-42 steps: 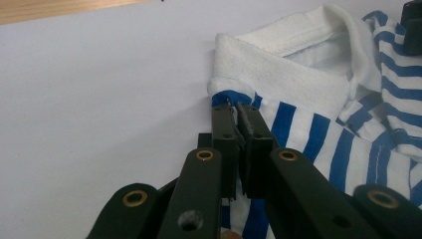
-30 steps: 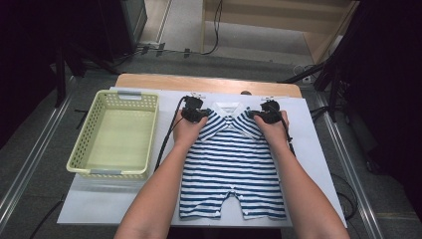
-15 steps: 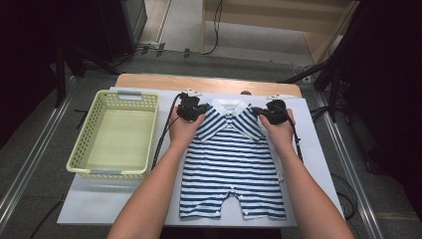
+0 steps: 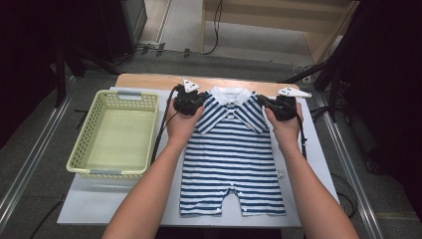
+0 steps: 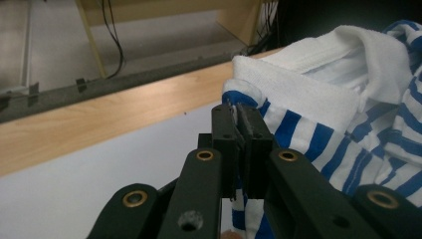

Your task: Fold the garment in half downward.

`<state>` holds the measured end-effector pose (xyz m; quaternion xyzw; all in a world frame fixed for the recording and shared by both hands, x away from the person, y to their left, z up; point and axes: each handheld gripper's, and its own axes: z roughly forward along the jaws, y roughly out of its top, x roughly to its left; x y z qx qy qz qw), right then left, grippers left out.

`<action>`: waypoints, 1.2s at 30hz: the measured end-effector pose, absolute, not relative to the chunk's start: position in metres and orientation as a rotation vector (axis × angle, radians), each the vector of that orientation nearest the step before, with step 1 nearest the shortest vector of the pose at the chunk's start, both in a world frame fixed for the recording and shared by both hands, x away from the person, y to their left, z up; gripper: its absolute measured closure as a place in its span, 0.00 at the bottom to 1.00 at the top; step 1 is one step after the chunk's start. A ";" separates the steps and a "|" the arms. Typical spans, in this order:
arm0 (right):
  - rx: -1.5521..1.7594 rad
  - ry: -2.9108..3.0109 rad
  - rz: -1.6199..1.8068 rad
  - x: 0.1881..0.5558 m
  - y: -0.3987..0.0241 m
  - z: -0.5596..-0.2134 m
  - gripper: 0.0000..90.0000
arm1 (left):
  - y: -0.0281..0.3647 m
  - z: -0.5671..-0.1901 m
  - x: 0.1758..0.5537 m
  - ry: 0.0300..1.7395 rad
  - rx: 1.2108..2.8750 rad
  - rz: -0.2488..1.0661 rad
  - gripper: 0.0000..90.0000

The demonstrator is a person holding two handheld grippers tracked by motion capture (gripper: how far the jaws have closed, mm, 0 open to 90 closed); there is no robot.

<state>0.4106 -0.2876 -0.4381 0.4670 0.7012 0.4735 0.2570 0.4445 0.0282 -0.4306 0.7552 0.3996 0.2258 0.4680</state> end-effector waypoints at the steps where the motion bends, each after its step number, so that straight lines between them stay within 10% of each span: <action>1: 1.253 1.901 1.297 0.408 -0.287 -0.436 0.96 | 0.029 -0.430 0.443 0.978 1.849 0.552 0.98; 36: 1.116 2.001 1.398 0.249 -0.300 -0.477 0.96 | 0.052 -0.452 0.279 0.725 1.855 0.449 0.98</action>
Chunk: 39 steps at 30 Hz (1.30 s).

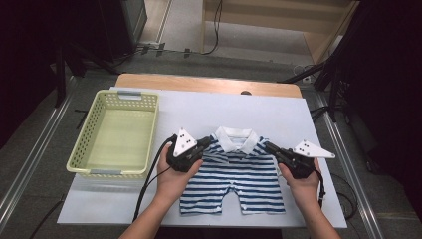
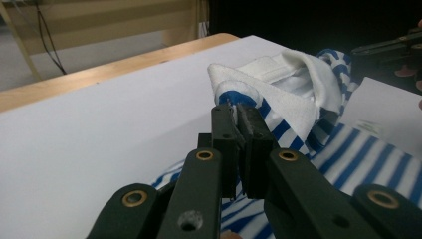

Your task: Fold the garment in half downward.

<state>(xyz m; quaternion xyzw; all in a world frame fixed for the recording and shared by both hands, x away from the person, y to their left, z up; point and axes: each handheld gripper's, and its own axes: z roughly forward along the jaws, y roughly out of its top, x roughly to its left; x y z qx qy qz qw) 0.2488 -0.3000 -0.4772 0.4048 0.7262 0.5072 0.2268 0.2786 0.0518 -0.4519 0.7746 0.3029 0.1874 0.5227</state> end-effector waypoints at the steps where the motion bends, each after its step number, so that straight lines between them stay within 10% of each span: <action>1: 1.109 2.008 1.402 0.244 -0.300 -0.479 0.96 | 0.053 -0.454 0.275 0.717 1.860 0.447 0.98; 27: 1.090 2.172 1.348 0.176 -0.302 -0.508 0.94 | 0.071 -0.488 0.205 0.583 2.022 0.283 0.96; 33: 1.189 2.134 1.409 0.187 -0.314 -0.501 0.52 | 0.073 -0.485 0.216 0.676 1.997 0.249 0.39; 39: 1.296 2.093 1.336 0.215 -0.320 -0.489 0.51 | 0.074 -0.479 0.232 0.714 1.965 0.247 0.17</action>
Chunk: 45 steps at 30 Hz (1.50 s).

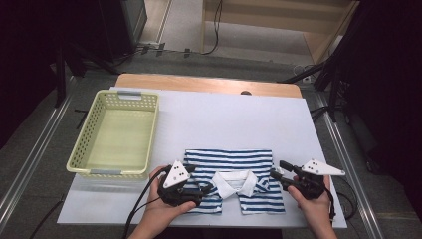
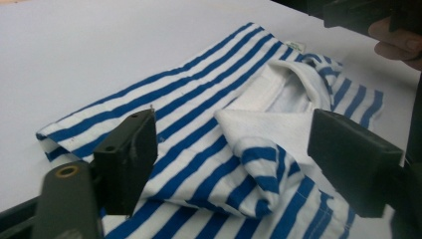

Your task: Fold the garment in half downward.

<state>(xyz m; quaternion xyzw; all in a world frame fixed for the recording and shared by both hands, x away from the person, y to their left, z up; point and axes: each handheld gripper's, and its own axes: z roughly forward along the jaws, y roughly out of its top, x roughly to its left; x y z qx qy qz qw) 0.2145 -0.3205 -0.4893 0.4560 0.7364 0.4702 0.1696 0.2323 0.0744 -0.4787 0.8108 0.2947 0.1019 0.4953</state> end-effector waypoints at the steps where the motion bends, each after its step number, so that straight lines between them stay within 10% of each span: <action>1: 1.305 2.099 1.318 0.220 -0.321 -0.488 0.53 | 0.075 -0.479 0.235 0.707 1.963 0.235 0.15; 19: 1.480 2.126 1.149 0.295 -0.321 -0.513 0.66 | 0.076 -0.489 0.278 0.836 1.961 0.208 0.10; 45: 1.475 2.167 1.062 0.302 -0.321 -0.523 0.95 | 0.072 -0.496 0.297 0.964 1.970 0.210 0.17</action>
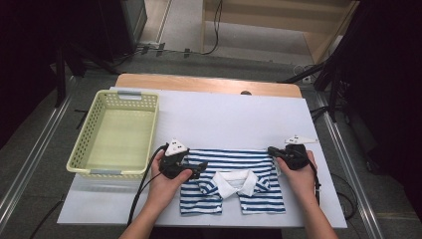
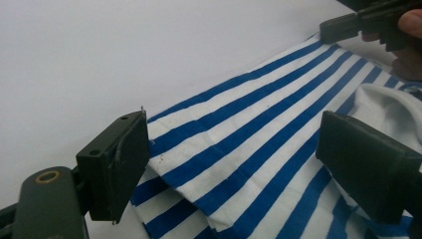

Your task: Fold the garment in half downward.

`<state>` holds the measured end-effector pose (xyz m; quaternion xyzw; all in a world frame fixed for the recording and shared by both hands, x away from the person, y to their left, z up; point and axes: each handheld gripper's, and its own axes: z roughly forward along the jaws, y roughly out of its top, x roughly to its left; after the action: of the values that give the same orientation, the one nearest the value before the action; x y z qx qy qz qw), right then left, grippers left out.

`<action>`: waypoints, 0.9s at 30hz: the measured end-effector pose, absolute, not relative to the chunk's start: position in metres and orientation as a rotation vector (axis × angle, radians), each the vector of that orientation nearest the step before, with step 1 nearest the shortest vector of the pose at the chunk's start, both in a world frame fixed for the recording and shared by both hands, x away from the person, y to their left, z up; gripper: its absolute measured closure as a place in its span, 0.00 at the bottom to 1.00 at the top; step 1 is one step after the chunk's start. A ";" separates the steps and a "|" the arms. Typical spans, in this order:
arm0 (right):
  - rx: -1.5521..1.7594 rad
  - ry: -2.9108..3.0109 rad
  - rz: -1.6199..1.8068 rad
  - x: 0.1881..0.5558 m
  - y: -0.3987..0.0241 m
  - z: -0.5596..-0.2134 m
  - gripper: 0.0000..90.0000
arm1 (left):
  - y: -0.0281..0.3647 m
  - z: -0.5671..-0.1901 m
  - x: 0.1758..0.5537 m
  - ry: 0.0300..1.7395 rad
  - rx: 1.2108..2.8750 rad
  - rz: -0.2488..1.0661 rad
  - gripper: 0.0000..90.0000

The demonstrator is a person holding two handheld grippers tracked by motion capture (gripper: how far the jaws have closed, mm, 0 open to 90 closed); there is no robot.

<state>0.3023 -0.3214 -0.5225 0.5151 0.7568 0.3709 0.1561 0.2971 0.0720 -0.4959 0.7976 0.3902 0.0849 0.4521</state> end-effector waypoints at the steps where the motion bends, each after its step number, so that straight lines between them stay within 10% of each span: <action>1: 1.474 2.164 1.061 0.302 -0.323 -0.522 0.95 | 0.070 -0.496 0.298 0.972 1.970 0.216 0.19; 27: 1.453 2.153 1.064 0.300 -0.335 -0.523 0.95 | 0.066 -0.509 0.330 1.210 2.015 0.307 0.70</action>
<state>0.2997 -0.3351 -0.5227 0.5104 0.7563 0.3739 0.1665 0.3298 0.0662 -0.5086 0.7877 0.4730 0.1200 0.3760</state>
